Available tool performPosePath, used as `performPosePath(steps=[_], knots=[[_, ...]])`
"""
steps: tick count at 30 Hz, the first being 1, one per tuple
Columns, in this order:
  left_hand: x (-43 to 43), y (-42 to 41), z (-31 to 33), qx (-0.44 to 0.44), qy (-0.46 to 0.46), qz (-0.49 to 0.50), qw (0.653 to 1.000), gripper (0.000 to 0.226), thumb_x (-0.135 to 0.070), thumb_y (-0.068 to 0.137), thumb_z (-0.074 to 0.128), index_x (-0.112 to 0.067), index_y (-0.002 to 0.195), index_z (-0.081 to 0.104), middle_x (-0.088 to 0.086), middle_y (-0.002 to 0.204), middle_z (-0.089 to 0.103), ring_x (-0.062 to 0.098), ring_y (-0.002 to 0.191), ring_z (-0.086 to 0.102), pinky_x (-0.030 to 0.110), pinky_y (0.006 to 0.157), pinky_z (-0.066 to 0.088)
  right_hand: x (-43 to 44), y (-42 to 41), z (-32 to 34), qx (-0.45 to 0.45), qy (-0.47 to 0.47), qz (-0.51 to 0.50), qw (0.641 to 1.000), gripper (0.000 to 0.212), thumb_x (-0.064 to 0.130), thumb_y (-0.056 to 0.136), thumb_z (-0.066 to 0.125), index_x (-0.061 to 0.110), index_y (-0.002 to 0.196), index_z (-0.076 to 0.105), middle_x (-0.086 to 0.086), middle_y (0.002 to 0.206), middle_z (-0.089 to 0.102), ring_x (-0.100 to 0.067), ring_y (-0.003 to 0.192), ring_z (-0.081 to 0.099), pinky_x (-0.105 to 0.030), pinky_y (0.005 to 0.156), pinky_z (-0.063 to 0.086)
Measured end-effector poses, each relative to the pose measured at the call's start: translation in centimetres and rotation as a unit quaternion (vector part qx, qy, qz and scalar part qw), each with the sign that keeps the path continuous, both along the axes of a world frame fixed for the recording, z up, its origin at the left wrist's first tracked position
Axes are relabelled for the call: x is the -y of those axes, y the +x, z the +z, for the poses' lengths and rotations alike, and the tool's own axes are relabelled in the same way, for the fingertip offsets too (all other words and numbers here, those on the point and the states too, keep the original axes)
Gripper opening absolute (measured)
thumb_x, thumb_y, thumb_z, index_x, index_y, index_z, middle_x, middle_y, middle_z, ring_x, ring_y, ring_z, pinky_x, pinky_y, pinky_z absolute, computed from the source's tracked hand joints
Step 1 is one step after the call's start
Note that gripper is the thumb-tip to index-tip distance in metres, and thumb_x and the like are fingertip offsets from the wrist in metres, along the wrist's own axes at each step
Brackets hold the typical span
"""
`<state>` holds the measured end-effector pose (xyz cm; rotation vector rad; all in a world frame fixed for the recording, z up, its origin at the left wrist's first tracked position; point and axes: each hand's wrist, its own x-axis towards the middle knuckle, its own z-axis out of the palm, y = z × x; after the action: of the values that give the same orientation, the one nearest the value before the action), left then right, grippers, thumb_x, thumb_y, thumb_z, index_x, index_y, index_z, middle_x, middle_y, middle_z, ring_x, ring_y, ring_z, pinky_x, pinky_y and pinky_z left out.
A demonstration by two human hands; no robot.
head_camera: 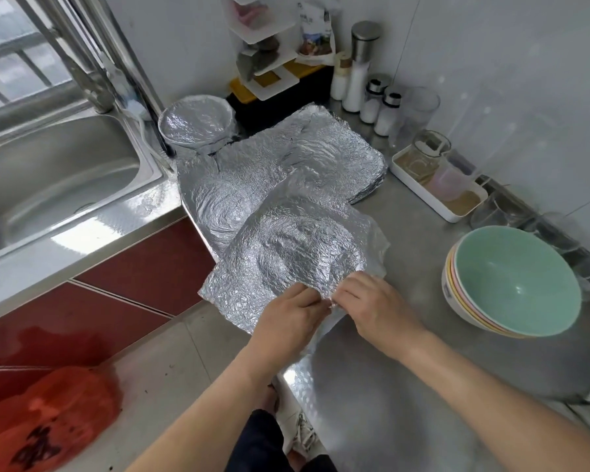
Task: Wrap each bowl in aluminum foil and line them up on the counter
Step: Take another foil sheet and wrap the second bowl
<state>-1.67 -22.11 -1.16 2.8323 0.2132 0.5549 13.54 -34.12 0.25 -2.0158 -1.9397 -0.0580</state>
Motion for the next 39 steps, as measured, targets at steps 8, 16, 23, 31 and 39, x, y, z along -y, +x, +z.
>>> performPosePath(steps=[8, 16, 23, 31, 39], knots=[[2.8, 1.3, 0.4, 0.041, -0.089, 0.060, 0.993, 0.024, -0.030, 0.093, 0.057, -0.014, 0.097, 0.074, 0.000, 0.089, 0.061, 0.019, 0.081, 0.051, 0.028, 0.067, 0.046, 1.9, 2.2, 1.5, -0.015, -0.006, -0.001, 1.000, 0.015, 0.005, 0.080, 0.062, 0.014, 0.089, 0.070, 0.002, 0.094, 0.064, -0.018, 0.096, 0.053, -0.026, 0.080, 0.043], [1.4, -0.8, 0.4, 0.009, -0.111, 0.057, 0.992, 0.027, -0.039, 0.092, 0.058, -0.021, 0.096, 0.077, -0.007, 0.090, 0.062, 0.014, 0.086, 0.051, 0.025, 0.067, 0.044, 2.5, 0.4, -0.4, -0.072, -0.028, 0.013, 0.997, 0.027, -0.001, 0.072, 0.077, 0.011, 0.095, 0.070, 0.001, 0.100, 0.062, -0.020, 0.098, 0.054, -0.032, 0.082, 0.052], [0.7, -0.7, 0.2, 0.013, -0.053, 0.012, 0.998, 0.024, -0.034, 0.094, 0.059, -0.018, 0.097, 0.077, -0.006, 0.083, 0.061, 0.016, 0.081, 0.053, 0.026, 0.064, 0.045, 2.0, 0.2, -0.9, -0.066, 0.009, -0.005, 0.998, 0.018, -0.001, 0.083, 0.056, 0.008, 0.092, 0.069, -0.002, 0.096, 0.064, -0.021, 0.093, 0.055, -0.034, 0.071, 0.055], [0.7, 0.2, 0.0, 0.003, -0.011, -0.002, 1.000, 0.023, -0.029, 0.097, 0.059, -0.014, 0.089, 0.074, -0.004, 0.080, 0.060, 0.018, 0.076, 0.053, 0.031, 0.062, 0.049, 1.5, 1.5, -0.6, -0.044, 0.023, 0.009, 0.999, 0.031, -0.002, 0.081, 0.040, 0.006, 0.091, 0.069, -0.004, 0.095, 0.065, -0.021, 0.095, 0.054, -0.032, 0.079, 0.054], [0.4, 0.0, 1.0, 0.015, -0.012, 0.024, 1.000, 0.026, -0.033, 0.093, 0.057, -0.015, 0.095, 0.076, -0.003, 0.086, 0.063, 0.016, 0.080, 0.052, 0.025, 0.066, 0.044, 2.1, 2.1, 1.2, -0.048, -0.003, -0.019, 0.999, 0.016, 0.013, 0.077, 0.077, 0.015, 0.092, 0.072, 0.004, 0.100, 0.066, -0.019, 0.097, 0.056, -0.035, 0.075, 0.053]])
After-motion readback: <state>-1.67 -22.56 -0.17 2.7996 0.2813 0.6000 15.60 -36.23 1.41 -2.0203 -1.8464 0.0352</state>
